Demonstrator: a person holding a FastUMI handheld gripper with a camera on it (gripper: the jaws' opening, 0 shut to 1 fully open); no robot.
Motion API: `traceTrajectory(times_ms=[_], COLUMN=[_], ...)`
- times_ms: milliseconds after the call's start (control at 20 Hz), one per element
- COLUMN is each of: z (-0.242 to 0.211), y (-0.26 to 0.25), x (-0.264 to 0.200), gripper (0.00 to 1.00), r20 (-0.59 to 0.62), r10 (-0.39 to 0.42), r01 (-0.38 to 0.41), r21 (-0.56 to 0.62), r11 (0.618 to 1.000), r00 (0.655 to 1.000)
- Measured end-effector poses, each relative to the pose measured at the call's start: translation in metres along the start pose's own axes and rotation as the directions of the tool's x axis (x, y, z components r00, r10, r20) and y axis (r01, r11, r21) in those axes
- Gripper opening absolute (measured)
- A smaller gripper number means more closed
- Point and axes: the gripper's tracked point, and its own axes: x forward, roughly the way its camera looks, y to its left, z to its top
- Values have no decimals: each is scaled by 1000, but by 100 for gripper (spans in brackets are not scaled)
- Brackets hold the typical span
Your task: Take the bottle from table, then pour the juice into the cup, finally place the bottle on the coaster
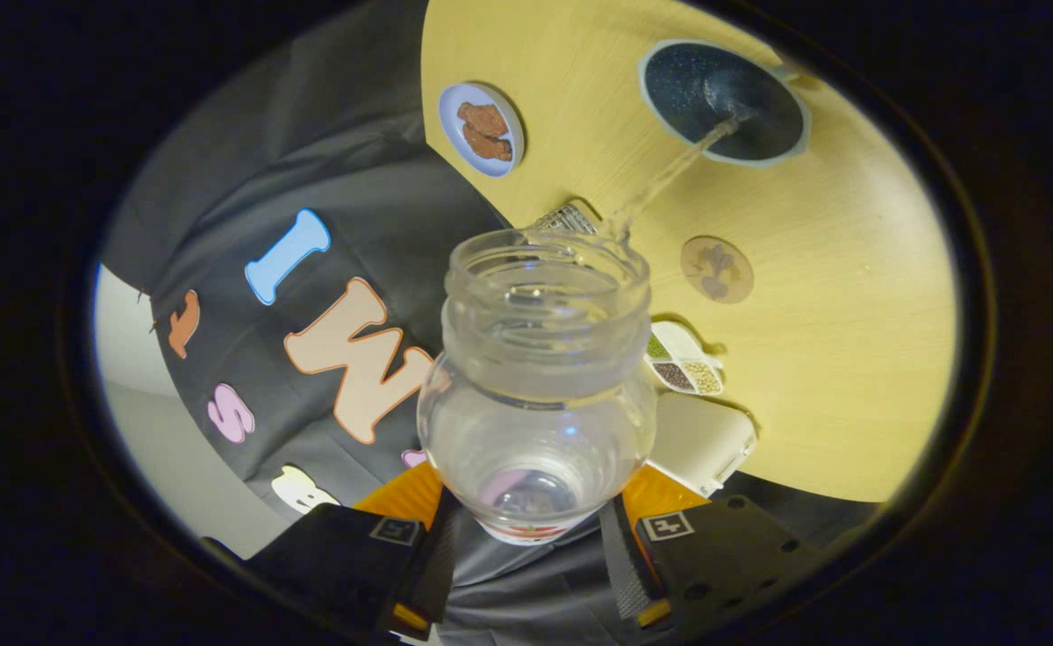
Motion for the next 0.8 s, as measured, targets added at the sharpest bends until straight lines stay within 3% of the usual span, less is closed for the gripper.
traceTrajectory(times_ms=[800], z=[-7], y=[16], x=[-3], gripper=[74], r20=[-22], r10=[42], r01=[-39], r21=[126], r11=[991], r00=[999])
